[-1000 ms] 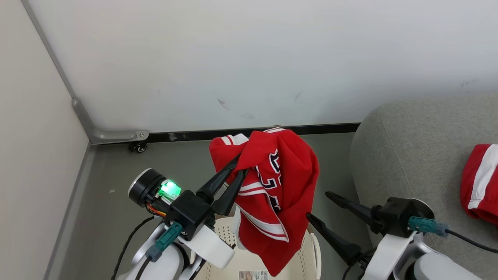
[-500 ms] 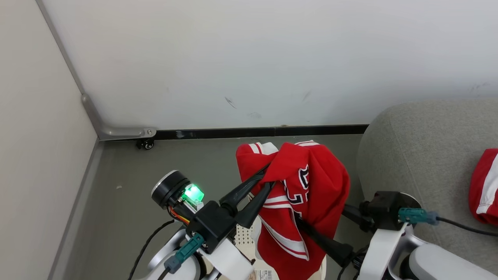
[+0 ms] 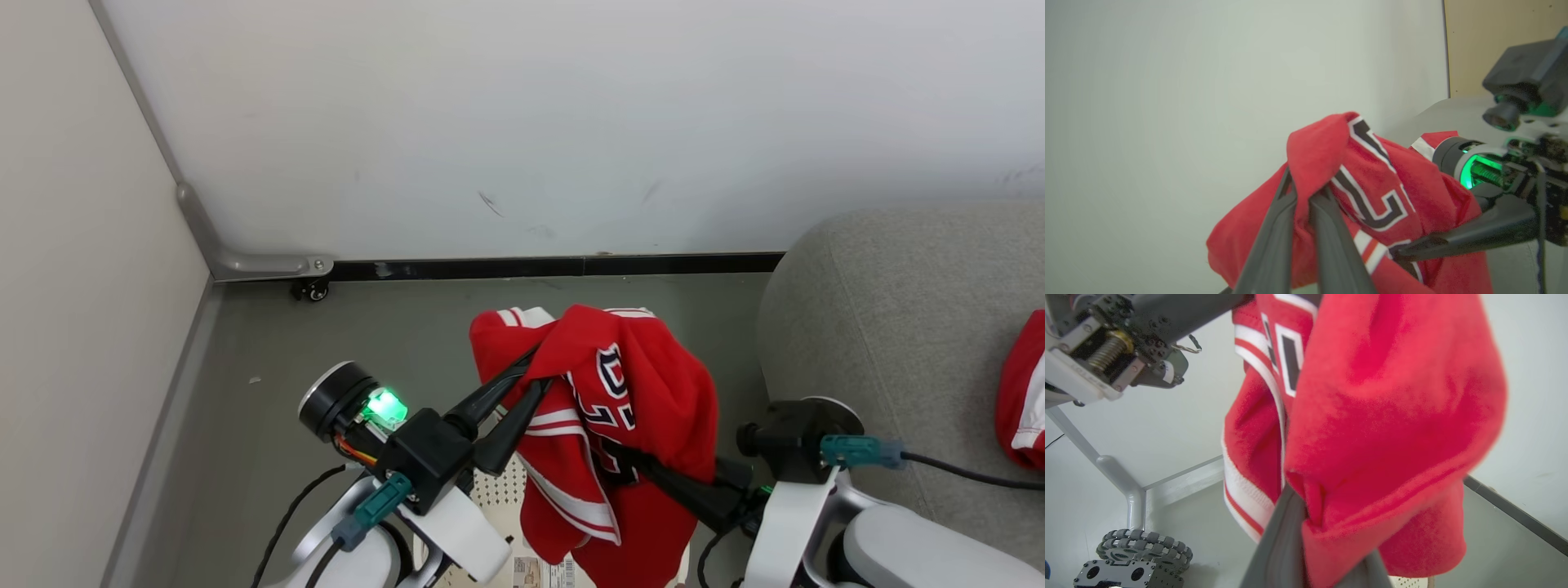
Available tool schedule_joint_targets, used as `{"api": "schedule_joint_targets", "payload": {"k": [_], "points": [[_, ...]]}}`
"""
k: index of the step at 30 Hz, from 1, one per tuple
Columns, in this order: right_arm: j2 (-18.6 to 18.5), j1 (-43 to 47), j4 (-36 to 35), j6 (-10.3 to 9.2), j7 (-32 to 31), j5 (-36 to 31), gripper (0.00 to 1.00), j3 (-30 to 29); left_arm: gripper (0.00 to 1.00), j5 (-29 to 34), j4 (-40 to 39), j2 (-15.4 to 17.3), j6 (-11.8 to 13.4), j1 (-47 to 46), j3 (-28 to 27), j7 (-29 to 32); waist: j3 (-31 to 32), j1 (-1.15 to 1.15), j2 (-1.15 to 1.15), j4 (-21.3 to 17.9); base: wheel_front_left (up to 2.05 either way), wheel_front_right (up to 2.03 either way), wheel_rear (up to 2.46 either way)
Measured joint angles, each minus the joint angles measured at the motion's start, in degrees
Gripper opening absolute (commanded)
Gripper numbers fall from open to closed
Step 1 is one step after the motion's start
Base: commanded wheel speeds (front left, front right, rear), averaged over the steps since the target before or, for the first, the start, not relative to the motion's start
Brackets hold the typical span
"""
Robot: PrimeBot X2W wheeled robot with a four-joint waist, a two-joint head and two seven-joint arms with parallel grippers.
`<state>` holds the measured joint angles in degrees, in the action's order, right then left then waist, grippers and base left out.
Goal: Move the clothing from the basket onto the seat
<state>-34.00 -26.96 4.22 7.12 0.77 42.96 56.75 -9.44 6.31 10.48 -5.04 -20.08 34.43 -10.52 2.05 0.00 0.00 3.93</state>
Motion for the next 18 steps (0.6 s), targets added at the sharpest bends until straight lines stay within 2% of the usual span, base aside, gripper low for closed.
{"api": "schedule_joint_targets", "payload": {"k": [10, 16, 17, 18], "points": [[-1.72, -1.53, 0.65, 0.0, 4.74, 1.29, 0.0, -1.25, 0.0, -2.57, 4.15, 0.7, 0.74, 2.96, -2.33, 0.99, -0.54, 0.0, 0.0, -1.69, 0.0, 0.0, 0.0], [-2.15, -1.52, 2.01, 0.02, 7.79, 3.16, 0.0, -4.65, 0.0, -3.59, 5.72, 0.66, 1.11, 4.05, -3.41, 0.94, -0.77, 0.0, 0.0, -2.78, 0.0, 0.0, 0.0], [-2.15, -1.52, 2.16, 0.03, 8.35, 3.44, 0.0, -5.2, 0.04, -3.61, 5.76, 0.58, 1.21, 4.13, -3.43, 0.93, -0.8, 0.0, 0.0, -2.94, 0.0, 0.0, 0.0], [-2.13, -1.51, 2.37, 0.12, 8.77, 3.66, 0.0, -5.7, 0.13, -3.65, 5.76, 0.45, 1.27, 4.25, -3.44, 0.92, -0.84, 0.0, 0.0, -3.09, 0.0, 0.0, 0.0]]}}
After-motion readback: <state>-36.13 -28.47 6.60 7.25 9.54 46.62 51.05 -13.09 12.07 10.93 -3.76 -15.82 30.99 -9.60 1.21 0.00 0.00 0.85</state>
